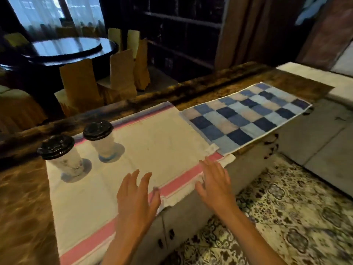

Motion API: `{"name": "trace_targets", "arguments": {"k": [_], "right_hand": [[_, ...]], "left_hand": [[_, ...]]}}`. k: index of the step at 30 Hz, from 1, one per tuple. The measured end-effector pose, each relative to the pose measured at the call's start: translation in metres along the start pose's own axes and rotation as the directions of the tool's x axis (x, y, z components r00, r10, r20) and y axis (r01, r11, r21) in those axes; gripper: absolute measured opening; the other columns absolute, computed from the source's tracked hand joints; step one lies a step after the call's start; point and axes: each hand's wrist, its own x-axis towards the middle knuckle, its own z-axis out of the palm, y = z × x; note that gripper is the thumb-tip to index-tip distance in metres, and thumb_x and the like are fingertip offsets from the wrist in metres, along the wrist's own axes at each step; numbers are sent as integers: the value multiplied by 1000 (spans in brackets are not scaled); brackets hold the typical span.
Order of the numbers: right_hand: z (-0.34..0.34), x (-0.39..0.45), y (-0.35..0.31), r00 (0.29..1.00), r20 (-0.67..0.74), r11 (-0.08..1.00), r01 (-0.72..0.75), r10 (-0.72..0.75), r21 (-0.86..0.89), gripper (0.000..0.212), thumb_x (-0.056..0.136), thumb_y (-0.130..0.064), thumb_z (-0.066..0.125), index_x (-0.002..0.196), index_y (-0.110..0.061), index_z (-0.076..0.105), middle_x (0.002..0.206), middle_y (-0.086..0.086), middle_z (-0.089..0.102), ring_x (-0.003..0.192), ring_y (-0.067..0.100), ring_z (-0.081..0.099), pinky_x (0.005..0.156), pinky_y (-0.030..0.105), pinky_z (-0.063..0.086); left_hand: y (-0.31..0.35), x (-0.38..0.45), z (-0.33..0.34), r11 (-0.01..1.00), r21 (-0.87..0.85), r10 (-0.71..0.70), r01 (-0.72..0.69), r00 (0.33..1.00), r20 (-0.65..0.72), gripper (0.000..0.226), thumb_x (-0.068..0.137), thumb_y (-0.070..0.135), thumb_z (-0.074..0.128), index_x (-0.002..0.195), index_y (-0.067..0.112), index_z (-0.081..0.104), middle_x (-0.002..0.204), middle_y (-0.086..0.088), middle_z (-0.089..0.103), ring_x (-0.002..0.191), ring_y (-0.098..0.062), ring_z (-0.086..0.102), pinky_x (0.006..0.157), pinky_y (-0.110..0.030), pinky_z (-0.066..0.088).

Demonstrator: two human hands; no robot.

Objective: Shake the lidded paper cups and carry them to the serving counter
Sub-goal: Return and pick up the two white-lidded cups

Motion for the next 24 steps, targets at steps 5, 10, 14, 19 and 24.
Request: {"name": "trace_targets", "arguments": {"k": [5, 10, 14, 19, 24], "right_hand": [[-72, -103, 103, 973, -62, 967, -230, 224, -108, 61, 97, -38, 51, 152, -22, 32, 163, 2, 25, 150, 27, 21, 120, 47, 21], [-137, -229, 197, 864, -197, 865, -489, 463, -111, 58, 99, -42, 46, 152, -25, 30, 163, -1, 25, 150, 22, 20, 120, 44, 24], [-179, -348, 252, 703, -329, 727, -683, 630, -65, 53, 97, -46, 42, 146, -24, 41, 155, -2, 39, 144, 21, 33, 115, 45, 32], [-207, -483, 282, 422, -454, 483, -875, 785, 20, 48, 99, -50, 40, 143, -30, 43, 147, -10, 47, 138, 14, 41, 117, 48, 20], [-228, -603, 293, 134, -493, 217, -969, 860, 115, 48, 98, -51, 40, 141, -29, 44, 145, -7, 49, 135, 18, 43, 111, 43, 28]], "left_hand": [[136, -34, 24, 935, -51, 355, -352, 917, 180, 57, 84, 45, 61, 133, 17, 58, 140, -20, 55, 125, -43, 53, 97, -56, 50], [279, -98, 45, 721, -169, 689, -672, 667, 285, 57, 90, 53, 54, 141, 26, 51, 147, -10, 50, 133, -32, 48, 106, -49, 43], [387, -168, 60, 485, -274, 869, -831, 421, 261, 53, 93, 53, 52, 139, 27, 51, 141, -6, 57, 121, -28, 59, 98, -45, 46], [497, -264, 74, 196, -366, 962, -909, 107, 249, 57, 90, 61, 49, 138, 31, 51, 133, -2, 62, 121, -28, 56, 98, -45, 45], [587, -382, 76, -89, -468, 954, -879, -210, 213, 56, 90, 62, 48, 137, 30, 52, 136, 0, 58, 125, -25, 52, 100, -43, 43]]}}
